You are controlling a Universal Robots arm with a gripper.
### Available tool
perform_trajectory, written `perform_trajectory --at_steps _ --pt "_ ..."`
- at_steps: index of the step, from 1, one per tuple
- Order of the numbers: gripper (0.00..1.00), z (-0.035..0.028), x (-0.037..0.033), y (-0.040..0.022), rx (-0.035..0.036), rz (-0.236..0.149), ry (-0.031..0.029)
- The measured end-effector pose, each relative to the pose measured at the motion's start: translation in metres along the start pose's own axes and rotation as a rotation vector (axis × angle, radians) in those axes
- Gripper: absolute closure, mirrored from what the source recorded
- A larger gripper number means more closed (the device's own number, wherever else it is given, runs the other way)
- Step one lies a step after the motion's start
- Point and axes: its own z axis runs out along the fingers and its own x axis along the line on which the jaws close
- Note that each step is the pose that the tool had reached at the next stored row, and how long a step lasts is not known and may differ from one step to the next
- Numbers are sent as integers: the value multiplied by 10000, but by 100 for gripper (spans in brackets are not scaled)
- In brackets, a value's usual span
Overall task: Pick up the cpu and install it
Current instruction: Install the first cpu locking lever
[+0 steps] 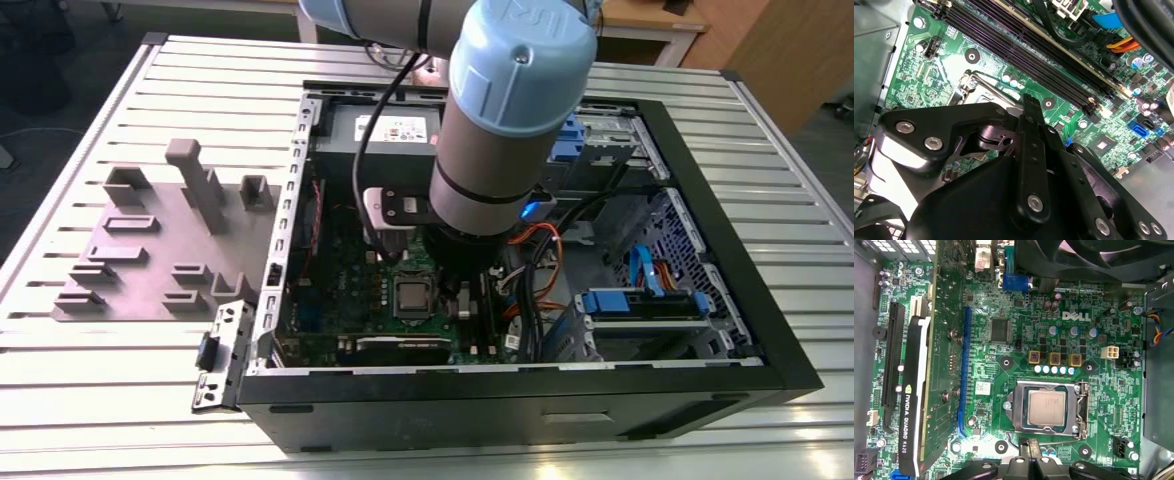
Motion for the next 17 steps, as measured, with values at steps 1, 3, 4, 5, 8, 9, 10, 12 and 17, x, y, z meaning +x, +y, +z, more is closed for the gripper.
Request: perform_trajectory --at_steps 1,3,4,5,8,9,10,12,17 --pt "89 0 0 -2 0 0 -2" --pt "89 2 1 -6 0 0 -5" --pt "89 4 1 -7 0 -1 -6" --pt "89 7 1 -8 0 -1 -5" --pt "89 18 1 -10 3 -7 -6" --pt "89 24 1 -10 5 -14 -5" --pt "89 29 1 -10 8 -24 -5" --pt "89 35 2 -11 11 -42 -2" --pt "89 53 2 -11 23 -80 -2"
